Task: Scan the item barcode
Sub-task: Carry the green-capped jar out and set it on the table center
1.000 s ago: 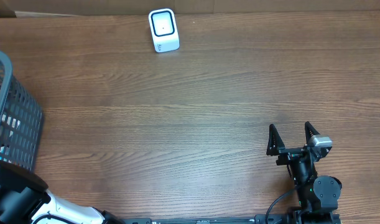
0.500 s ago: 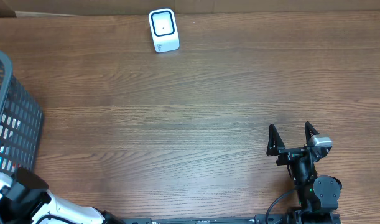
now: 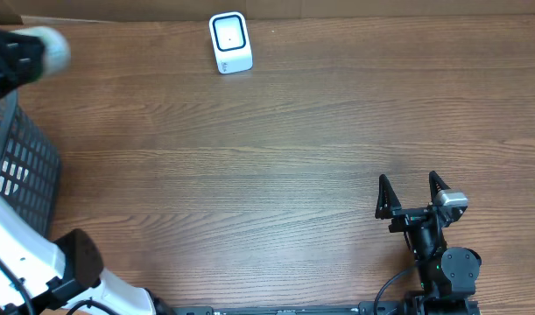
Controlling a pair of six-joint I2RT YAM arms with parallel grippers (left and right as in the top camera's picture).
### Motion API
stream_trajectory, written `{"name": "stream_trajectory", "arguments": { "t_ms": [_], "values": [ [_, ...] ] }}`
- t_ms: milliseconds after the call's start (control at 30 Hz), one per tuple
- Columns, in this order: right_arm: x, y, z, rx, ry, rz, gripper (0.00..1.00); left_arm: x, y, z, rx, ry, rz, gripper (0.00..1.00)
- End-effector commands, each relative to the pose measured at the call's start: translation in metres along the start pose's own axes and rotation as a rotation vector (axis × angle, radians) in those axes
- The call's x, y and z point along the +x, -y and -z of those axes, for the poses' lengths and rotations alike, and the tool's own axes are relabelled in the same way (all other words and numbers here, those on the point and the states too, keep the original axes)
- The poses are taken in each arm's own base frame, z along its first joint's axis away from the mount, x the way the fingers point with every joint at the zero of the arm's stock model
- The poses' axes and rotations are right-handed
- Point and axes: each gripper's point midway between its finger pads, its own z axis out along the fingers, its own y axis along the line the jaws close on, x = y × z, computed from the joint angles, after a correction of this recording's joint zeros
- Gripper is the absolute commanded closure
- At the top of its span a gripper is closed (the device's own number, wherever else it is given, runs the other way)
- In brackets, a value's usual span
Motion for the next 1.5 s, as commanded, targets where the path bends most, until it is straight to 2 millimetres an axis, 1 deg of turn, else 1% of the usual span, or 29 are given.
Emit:
{"name": "stream_trajectory", "arguments": {
  "t_ms": [0,133,233,333,433,700,833,933,1067,1133,1267,1400,1467],
  "values": [
    [0.002,0.001,0.000,0.004,0.005,0.001,0.00,0.019,0.028,-0.014,0.007,-0.061,-0.104,0.51],
    [0.002,0.001,0.000,0.004,0.005,0.001,0.00,0.056,0.048,-0.051,-0.019,-0.219,-0.179,0.51],
    [0.002,0.001,0.000,0.004,0.005,0.001,0.00,0.096,0.059,-0.081,-0.054,-0.366,-0.245,0.51],
    [0.002,0.001,0.000,0.004,0.005,0.001,0.00,0.133,0.066,-0.106,-0.084,-0.488,-0.308,0.51],
    [0.002,0.001,0.000,0.004,0.005,0.001,0.00,0.169,0.076,-0.130,-0.074,-0.587,-0.361,0.50],
    [0.002,0.001,0.000,0.004,0.005,0.001,0.01,0.253,0.085,-0.181,-0.069,-0.743,-0.431,0.48],
    [0.002,0.001,0.000,0.004,0.005,0.001,0.00,0.288,0.083,-0.203,-0.076,-0.774,-0.457,0.48],
    [0.002,0.001,0.000,0.004,0.005,0.001,0.00,0.304,0.070,-0.217,-0.157,-0.756,-0.482,0.47],
    [0.002,0.001,0.000,0.004,0.005,0.001,0.00,0.310,0.042,-0.230,-0.331,-0.686,-0.509,0.47],
    [0.002,0.001,0.000,0.004,0.005,0.001,0.00,0.312,0.033,-0.236,-0.380,-0.658,-0.512,0.47],
    [0.002,0.001,0.000,0.004,0.005,0.001,0.00,0.324,0.021,-0.248,-0.397,-0.640,-0.500,0.46],
    [0.002,0.001,0.000,0.004,0.005,0.001,0.00,0.342,0.013,-0.257,-0.383,-0.651,-0.469,0.39],
    [0.002,0.001,0.000,0.004,0.005,0.001,0.00,0.351,0.011,-0.260,-0.364,-0.666,-0.456,0.37]
  ]
}}
